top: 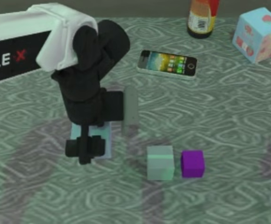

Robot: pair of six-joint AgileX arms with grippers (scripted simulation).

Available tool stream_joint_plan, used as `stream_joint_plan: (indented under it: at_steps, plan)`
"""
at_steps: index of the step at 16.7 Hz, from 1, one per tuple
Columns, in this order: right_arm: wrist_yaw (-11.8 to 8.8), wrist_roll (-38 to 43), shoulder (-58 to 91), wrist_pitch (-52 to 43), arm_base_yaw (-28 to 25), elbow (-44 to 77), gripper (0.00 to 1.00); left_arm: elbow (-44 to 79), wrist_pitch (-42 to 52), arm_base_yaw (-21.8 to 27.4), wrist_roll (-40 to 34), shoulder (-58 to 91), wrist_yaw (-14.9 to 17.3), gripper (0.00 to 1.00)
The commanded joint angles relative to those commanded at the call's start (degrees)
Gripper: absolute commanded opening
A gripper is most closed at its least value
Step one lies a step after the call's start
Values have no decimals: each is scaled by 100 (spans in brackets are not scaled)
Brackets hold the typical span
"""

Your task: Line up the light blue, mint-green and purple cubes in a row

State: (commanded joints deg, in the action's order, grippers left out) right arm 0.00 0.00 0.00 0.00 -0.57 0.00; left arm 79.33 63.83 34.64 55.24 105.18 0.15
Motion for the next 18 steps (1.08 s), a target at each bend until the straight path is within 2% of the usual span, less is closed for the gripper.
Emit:
stream_joint_plan:
  at_steps: [4, 10, 14, 18]
  plan:
    - [0, 0, 0, 0, 0, 0, 100, -148, -228, -19, -7, 101, -4, 0]
    - [0, 0, 0, 0, 0, 0, 100, -903, -1447, 18, -15, 530, 3, 0]
    - [0, 0, 0, 0, 0, 0, 100, -941, -1495, 22, -14, 555, 3, 0]
    - [0, 0, 0, 0, 0, 0, 100, -941, -1495, 22, -14, 555, 3, 30]
